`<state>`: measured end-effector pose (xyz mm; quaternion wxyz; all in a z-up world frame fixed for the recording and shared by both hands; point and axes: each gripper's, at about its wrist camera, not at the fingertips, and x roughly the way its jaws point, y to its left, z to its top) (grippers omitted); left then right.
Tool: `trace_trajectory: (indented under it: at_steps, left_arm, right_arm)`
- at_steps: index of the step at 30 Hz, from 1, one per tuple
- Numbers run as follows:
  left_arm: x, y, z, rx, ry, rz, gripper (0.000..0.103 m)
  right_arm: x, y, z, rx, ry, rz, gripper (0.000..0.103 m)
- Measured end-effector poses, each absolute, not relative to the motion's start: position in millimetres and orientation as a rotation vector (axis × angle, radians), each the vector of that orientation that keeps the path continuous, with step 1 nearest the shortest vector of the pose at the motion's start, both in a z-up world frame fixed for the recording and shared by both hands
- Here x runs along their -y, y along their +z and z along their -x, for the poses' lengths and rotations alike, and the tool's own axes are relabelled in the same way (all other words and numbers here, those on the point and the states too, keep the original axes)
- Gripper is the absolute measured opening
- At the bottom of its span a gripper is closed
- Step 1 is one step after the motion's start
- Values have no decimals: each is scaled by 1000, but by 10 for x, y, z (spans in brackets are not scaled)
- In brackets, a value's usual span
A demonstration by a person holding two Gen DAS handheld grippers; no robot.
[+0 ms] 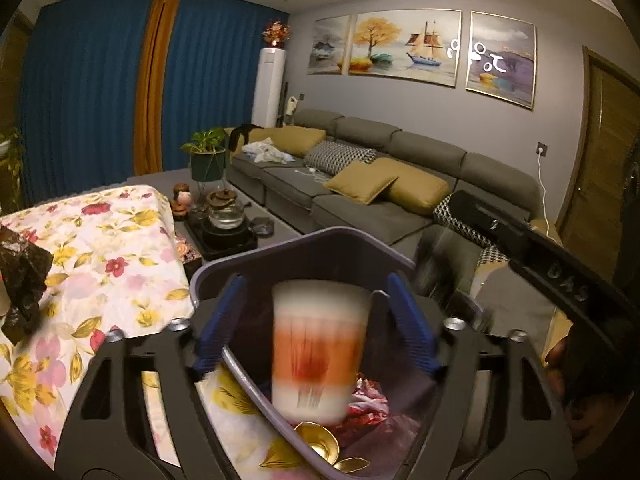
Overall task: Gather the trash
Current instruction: 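Open both tools to drop the cup and black bag into the bin, then move both open tools back to the remaining trash on the bed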
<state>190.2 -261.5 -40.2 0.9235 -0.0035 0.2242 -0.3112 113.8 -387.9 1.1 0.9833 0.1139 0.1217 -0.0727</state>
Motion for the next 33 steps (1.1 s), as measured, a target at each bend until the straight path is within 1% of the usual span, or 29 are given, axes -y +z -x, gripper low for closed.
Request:
trace_trajectory:
  at_steps: [2,8,11,15,19,25,33]
  left_arm:
    - [2568,-415,-1923,-474,-625,24,81]
    - [2375,-378,-1907,-467,-570,68,91]
    - [2286,-359,-1878,-462,-537,69,91]
    - [2134,-337,-1818,-465,-481,74,91]
    - [1897,-322,-1743,-451,-421,81,91]
    - [1410,-283,-1668,-437,-290,78,91]
    - [449,-327,-1602,-439,-86,58,91]
  right_arm:
    - [3885,20,-1123,-239,-152,-225,44]
    - [3867,11,-1073,-235,-155,-235,51]
    - [3788,11,-1054,-230,-158,-226,57]
    - [3726,35,-1012,-219,-164,-220,68]
    - [3625,56,-982,-211,-154,-225,74]
    - [3390,78,-989,-218,-111,-219,78]
    - [2794,94,-1106,-245,9,-173,78]
